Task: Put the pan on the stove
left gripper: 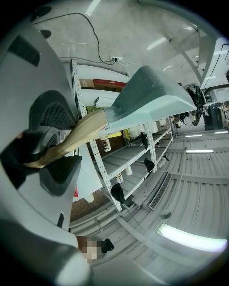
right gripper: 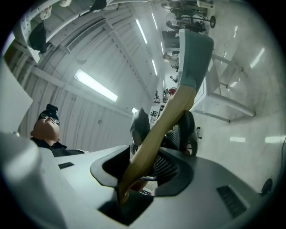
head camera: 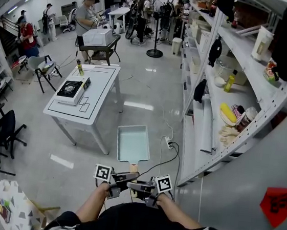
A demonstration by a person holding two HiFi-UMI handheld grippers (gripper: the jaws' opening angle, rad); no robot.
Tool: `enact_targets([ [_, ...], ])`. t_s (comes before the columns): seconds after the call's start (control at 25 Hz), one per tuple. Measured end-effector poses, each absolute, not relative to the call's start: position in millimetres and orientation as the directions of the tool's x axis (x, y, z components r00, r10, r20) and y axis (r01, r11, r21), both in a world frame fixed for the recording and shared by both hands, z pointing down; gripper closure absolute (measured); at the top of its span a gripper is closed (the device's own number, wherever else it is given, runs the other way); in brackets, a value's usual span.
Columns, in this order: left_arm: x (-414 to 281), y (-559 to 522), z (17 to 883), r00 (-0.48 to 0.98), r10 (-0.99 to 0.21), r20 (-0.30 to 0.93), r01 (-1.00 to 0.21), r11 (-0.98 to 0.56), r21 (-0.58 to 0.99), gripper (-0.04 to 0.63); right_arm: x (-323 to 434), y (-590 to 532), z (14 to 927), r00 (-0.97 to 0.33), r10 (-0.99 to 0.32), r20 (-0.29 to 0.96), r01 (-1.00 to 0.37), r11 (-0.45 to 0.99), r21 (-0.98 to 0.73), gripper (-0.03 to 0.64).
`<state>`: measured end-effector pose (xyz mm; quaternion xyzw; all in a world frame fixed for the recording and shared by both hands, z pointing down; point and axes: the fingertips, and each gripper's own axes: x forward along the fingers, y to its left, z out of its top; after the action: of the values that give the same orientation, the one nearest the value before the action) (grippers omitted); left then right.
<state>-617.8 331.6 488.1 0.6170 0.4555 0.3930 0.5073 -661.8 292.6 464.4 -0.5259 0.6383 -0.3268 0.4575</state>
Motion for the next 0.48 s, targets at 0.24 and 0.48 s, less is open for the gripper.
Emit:
enact_targets([
  [0.24,-622.9,347.9,492.2,0.300,0.953,0.051,0.155,-0.102,0.983,0.407,-667.7,310.7,468.9,-0.051,-0.975,-0.215,-0.380,0.218,-0.899,0.442],
  [0.48,-626.1,363.1,496.1,0.314,0.948,0.047,0.196,-0.113,0.974,0.407,-673.3,328.3,474.1,-0.076,-0.975,-0.211,-0.372,0.224,-0.901,0.442],
])
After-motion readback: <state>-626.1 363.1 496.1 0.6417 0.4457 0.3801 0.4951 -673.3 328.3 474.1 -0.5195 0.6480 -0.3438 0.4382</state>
